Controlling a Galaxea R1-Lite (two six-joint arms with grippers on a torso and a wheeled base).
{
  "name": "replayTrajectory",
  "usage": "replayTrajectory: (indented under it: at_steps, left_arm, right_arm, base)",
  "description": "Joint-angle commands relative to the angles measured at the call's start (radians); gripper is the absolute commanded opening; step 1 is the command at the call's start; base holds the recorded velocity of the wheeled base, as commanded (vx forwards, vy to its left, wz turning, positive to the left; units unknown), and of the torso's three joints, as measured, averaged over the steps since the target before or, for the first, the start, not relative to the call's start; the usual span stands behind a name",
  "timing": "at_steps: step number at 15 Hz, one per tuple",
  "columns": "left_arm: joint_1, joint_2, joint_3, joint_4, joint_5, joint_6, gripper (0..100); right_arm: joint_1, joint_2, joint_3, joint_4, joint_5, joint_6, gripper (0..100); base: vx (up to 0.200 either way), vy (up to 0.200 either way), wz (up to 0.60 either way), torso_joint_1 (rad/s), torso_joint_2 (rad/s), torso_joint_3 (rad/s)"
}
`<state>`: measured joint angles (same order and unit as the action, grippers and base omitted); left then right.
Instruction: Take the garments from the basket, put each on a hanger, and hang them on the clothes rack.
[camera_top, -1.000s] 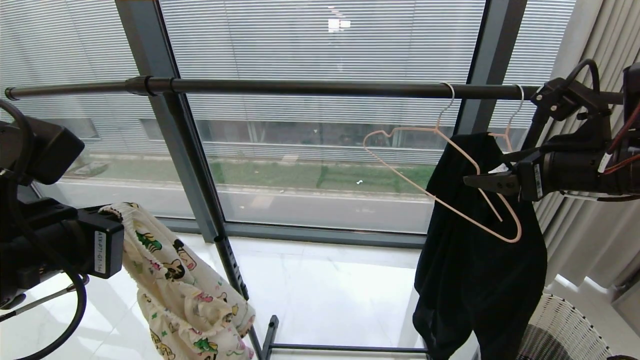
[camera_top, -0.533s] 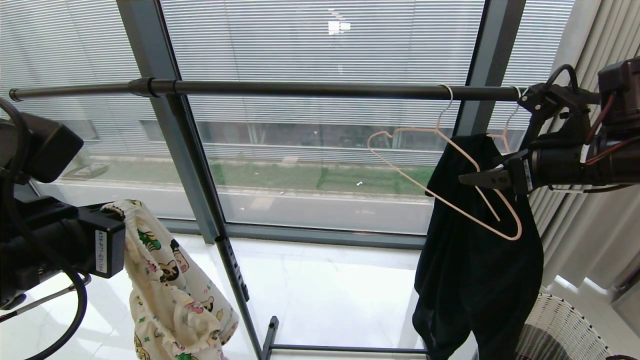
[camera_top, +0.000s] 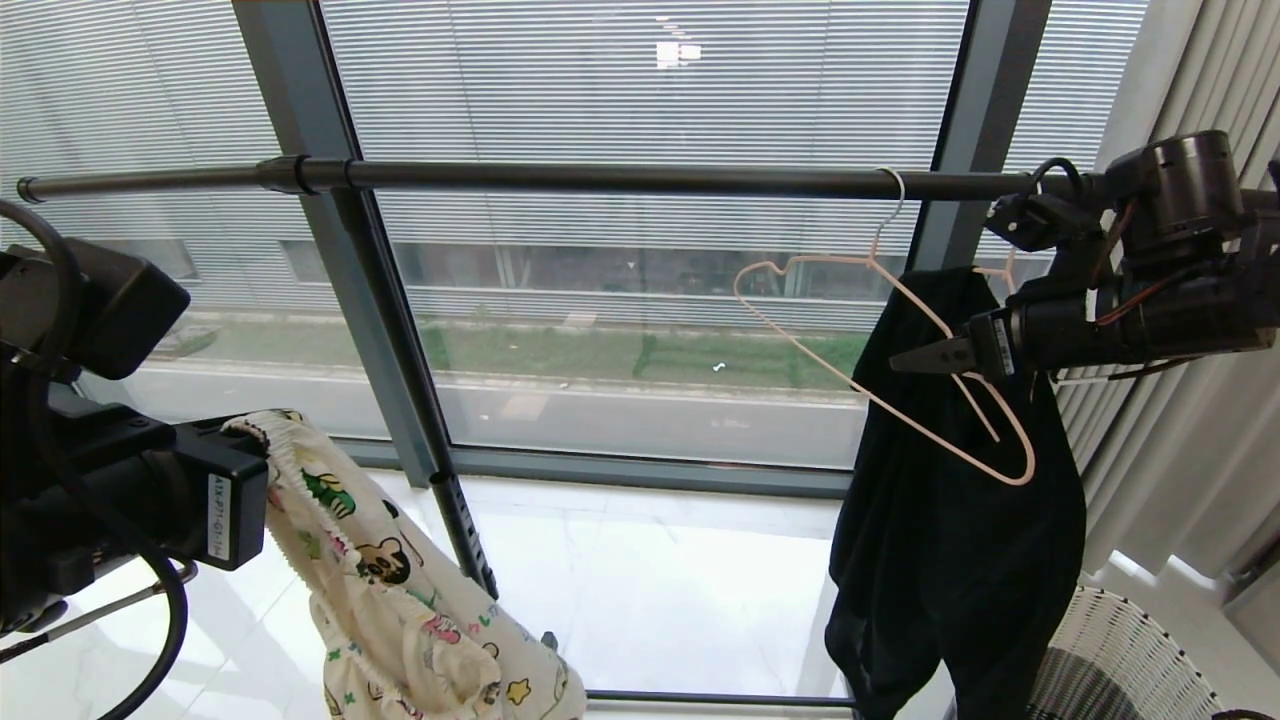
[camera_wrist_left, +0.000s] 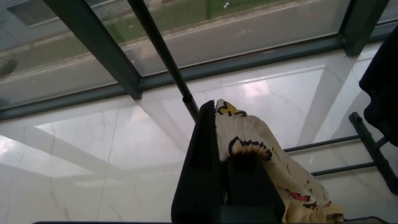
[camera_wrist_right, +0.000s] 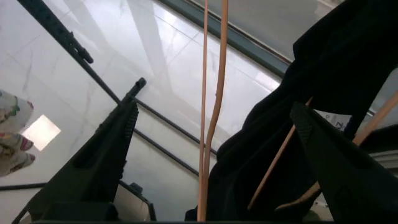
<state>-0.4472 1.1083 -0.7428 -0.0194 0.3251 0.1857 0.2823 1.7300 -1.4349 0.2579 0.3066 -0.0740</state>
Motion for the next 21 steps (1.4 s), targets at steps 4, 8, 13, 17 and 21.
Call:
replayTrajectory:
  at_steps: [4,8,13,17,21]
  left_arm:
    - [-0.019,0.004,0.011,-0.001,0.0,0.0,0]
    - [-0.019,-0.002,0.014,-0.001,0.0,0.0,0]
    - [-0.019,-0.002,0.014,-0.001,0.0,-0.002,0]
    - [-0.019,-0.001,0.014,-0.001,0.0,0.0,0]
    - [-0.019,-0.004,0.014,-0.001,0.0,-0.002,0]
  right_arm:
    - [0.001,0.057,-0.015,-0.025,-0.003,0.008,100]
    - [0.003,0.082,-0.015,-0.063,-0.004,0.008,100]
    - [0.006,0.088,-0.013,-0.065,-0.011,0.01,0]
    - [0.006,0.086,-0.01,-0.065,-0.012,0.013,0]
    - [0.008,0.057,-0.01,-0.065,-0.057,0.04,0]
  base:
    - [0.0,0.0,0.0,0.0,0.0,0.0]
    - [0.0,0.0,0.0,0.0,0.0,0.0]
    - [0.0,0.0,0.0,0.0,0.0,0.0]
    - [0.0,0.0,0.0,0.0,0.0,0.0]
    - [0.0,0.0,0.0,0.0,0.0,0.0]
